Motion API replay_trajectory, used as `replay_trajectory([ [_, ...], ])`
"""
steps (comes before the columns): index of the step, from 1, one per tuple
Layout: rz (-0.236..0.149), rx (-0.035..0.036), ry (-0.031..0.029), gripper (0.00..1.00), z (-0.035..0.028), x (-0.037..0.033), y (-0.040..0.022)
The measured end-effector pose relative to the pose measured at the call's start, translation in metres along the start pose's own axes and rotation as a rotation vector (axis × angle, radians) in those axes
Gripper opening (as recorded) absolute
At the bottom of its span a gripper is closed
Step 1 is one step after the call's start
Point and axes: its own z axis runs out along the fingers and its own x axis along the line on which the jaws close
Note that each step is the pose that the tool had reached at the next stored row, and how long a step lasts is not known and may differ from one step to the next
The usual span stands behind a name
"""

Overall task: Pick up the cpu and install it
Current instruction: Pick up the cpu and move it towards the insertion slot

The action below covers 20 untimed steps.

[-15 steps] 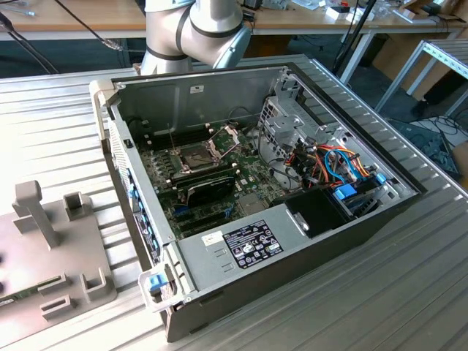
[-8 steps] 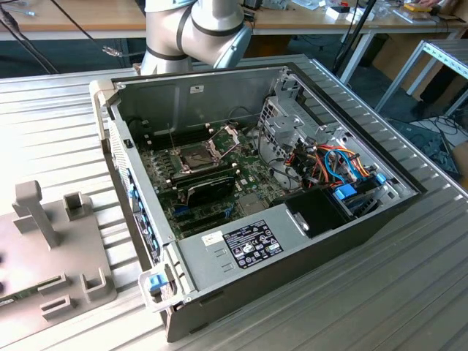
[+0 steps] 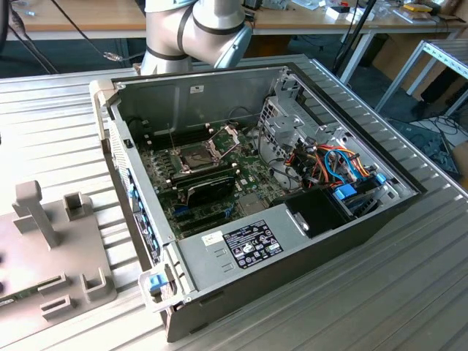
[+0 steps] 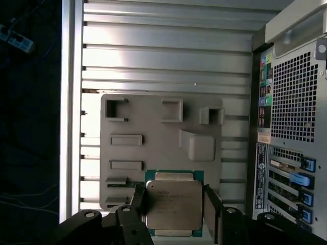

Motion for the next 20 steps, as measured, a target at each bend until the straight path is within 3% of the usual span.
replay_trajectory([
  [7,0.000,0.0000,0.0000,0.55,0.0010,-0.0230,-0.0007],
  [11,0.000,0.0000,0.0000,0.55,0.0010,-0.0248,-0.0007],
  [12,0.000,0.0000,0.0027,0.55,0.0011,-0.0253,-0.0008],
  [13,0.000,-0.0006,0.0124,0.55,0.0011,-0.0262,-0.0008],
  [16,0.000,-0.0007,0.0149,0.55,0.0012,-0.0266,-0.0008],
  [20,0.000,-0.0009,0.0186,0.55,0.0017,-0.0388,-0.0011],
])
